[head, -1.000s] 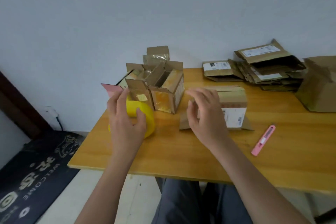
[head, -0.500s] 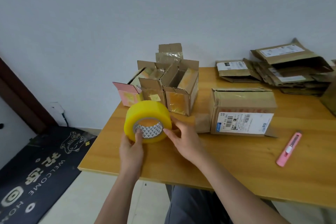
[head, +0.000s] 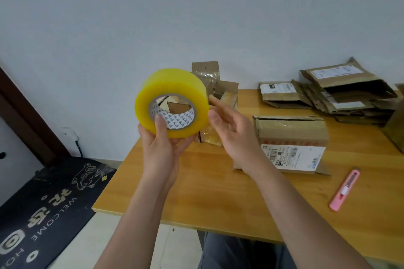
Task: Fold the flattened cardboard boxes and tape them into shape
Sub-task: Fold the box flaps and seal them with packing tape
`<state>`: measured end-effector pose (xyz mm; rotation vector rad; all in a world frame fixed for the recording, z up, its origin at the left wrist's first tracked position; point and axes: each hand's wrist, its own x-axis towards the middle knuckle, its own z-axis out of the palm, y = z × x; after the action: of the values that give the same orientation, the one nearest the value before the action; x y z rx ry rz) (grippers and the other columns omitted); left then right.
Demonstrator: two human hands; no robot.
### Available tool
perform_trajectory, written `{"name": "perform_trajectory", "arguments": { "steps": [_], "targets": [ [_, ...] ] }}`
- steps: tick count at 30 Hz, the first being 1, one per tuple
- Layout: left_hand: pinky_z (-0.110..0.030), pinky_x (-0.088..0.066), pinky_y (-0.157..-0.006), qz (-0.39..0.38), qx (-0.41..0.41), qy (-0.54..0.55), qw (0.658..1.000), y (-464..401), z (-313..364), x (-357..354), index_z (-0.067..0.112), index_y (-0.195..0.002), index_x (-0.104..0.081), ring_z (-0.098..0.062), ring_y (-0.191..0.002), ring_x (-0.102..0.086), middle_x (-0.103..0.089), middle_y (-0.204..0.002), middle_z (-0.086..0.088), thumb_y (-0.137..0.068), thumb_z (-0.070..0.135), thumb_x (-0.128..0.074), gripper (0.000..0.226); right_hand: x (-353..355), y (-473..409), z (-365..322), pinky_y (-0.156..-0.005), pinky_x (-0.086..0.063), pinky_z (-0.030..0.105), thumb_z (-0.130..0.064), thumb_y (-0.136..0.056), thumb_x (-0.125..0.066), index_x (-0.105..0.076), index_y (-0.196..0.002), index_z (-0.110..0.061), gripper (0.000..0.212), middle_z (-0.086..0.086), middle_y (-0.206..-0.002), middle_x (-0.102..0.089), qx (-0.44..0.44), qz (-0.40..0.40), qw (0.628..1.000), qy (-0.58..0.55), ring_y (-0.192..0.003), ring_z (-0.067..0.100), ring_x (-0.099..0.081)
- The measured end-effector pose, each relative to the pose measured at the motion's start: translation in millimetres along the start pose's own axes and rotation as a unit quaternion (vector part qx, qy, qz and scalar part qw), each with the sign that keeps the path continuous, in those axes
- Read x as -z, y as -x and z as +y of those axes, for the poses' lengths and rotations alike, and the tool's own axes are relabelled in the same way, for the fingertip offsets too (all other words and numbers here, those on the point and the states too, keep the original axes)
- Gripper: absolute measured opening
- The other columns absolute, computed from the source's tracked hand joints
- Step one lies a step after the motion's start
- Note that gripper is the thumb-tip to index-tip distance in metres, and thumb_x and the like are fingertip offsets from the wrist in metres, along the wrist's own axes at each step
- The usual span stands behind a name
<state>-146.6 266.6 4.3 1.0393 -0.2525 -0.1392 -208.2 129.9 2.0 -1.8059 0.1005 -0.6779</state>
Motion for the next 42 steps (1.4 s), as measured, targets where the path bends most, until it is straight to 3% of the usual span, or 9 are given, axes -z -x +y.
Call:
{"name": "perform_trajectory", "arguments": {
  "steps": [4, 7, 9, 11, 18, 26, 32, 36, 42],
  "targets": [
    [-0.043, -0.06, -0.074, -0.025, 0.028, 0.05, 0.998, 5.4, -3.9, -20.4, 0.032, -0.148, -0.029, -0.031, -0.103, -0.07, -0.058, -0.135, -0.004, -0.105, 0.032, -0.038, 0.044, 28.2, 10.7, 6.6, -0.1, -0.05, 0.029, -0.059, -0.093, -0.043, -0.052, -0.139, -0.026, 0.057, -0.011, -0.129, -0.062, -0.072, 0.025, 0.997, 0.013, -0.112, 0.001, -0.059],
    [-0.044, -0.06, -0.076, -0.055, 0.038, 0.06, 0.996, 9.6, -7.4, -43.7, 0.041, -0.135, -0.039, -0.03, -0.104, -0.07, -0.059, -0.133, -0.004, -0.105, 0.031, -0.036, 0.032, 47.9, 14.9, 8.4, -0.096, -0.054, 0.039, -0.057, -0.093, -0.048, -0.063, -0.12, -0.026, 0.043, -0.009, -0.111, -0.07, -0.136, 0.044, 0.989, -0.031, -0.103, 0.008, -0.067],
    [-0.045, -0.06, -0.077, -0.072, 0.056, 0.075, 0.993, 11.5, -10.7, -61.0, 0.03, -0.14, -0.037, -0.032, -0.106, -0.069, -0.06, -0.133, -0.007, -0.105, 0.031, -0.038, 0.035, 61.7, 16.9, 0.3, -0.089, -0.058, 0.037, -0.043, -0.096, -0.054, -0.066, -0.108, -0.021, 0.028, -0.001, -0.096, -0.074, -0.188, 0.064, 0.973, -0.118, -0.093, 0.014, -0.072],
    [-0.046, -0.059, -0.079, -0.091, 0.072, 0.079, 0.99, 13.4, -13.6, -79.0, 0.023, -0.144, -0.033, -0.032, -0.107, -0.068, -0.06, -0.133, -0.008, -0.104, 0.033, -0.038, 0.042, 77.2, 18.4, -6.2, -0.081, -0.06, 0.032, -0.04, -0.096, -0.055, -0.067, -0.108, -0.008, 0.036, 0.008, -0.092, -0.075, -0.203, 0.073, 0.964, -0.156, -0.086, 0.02, -0.073],
    [-0.042, -0.06, -0.072, -0.115, 0.076, 0.005, 0.99, 13.3, -28.3, -125.6, 0.02, -0.137, -0.043, -0.029, -0.104, -0.07, -0.064, -0.127, -0.008, -0.103, 0.028, -0.045, 0.034, 141.7, 16.6, -4.4, -0.059, -0.049, 0.018, -0.021, -0.095, -0.062, -0.069, -0.086, -0.003, 0.021, -0.003, -0.066, -0.067, -0.161, 0.206, 0.963, -0.068, -0.061, 0.004, -0.059],
    [-0.042, -0.061, -0.063, -0.049, -0.049, -0.187, 0.98, -3.8, -49.3, -131.4, 0.031, -0.114, -0.048, -0.019, -0.101, -0.065, -0.06, -0.111, -0.001, -0.099, 0.014, -0.056, 0.024, 197.8, 15.4, 13.4, -0.077, -0.051, 0.029, -0.028, -0.097, -0.059, -0.067, -0.084, -0.014, 0.021, -0.003, -0.079, -0.063, -0.17, 0.325, 0.927, 0.075, -0.078, 0.011, -0.06],
    [-0.053, -0.058, -0.076, -0.002, -0.061, -0.32, 0.946, -13.8, -75.0, -123.2, 0.026, -0.114, -0.051, -0.019, -0.09, -0.064, -0.06, -0.096, 0.007, -0.09, 0.02, -0.068, 0.03, 193.5, 19.7, 40.7, -0.075, -0.057, 0.031, -0.025, -0.101, -0.051, -0.061, -0.091, -0.007, 0.023, 0.004, -0.074, -0.061, -0.241, 0.302, 0.914, -0.124, -0.068, 0.014, -0.062],
    [-0.042, -0.052, -0.071, -0.029, -0.099, -0.373, 0.922, -10.4, -82.9, -120.2, 0.027, -0.094, -0.052, -0.011, -0.076, -0.057, -0.058, -0.085, 0.005, -0.093, 0.019, -0.065, 0.015, 192.6, 20.5, 49.3, -0.071, -0.056, 0.024, -0.028, -0.093, -0.065, -0.061, -0.1, -0.01, 0.02, 0.001, -0.082, -0.064, -0.235, 0.293, 0.921, -0.099, -0.068, 0.008, -0.064],
    [-0.029, -0.042, -0.069, -0.039, -0.14, -0.377, 0.915, -7.5, -90.4, -121.9, 0.021, -0.11, -0.048, -0.017, -0.088, -0.054, -0.057, -0.105, -0.004, -0.096, 0.017, -0.061, 0.02, 187.6, 21.6, 63.5, -0.075, -0.059, 0.029, -0.015, -0.095, -0.062, -0.055, -0.096, -0.022, 0.01, 0.005, -0.094, -0.064, -0.2, 0.324, 0.924, -0.031, -0.077, 0.012, -0.069]
  ]
}}
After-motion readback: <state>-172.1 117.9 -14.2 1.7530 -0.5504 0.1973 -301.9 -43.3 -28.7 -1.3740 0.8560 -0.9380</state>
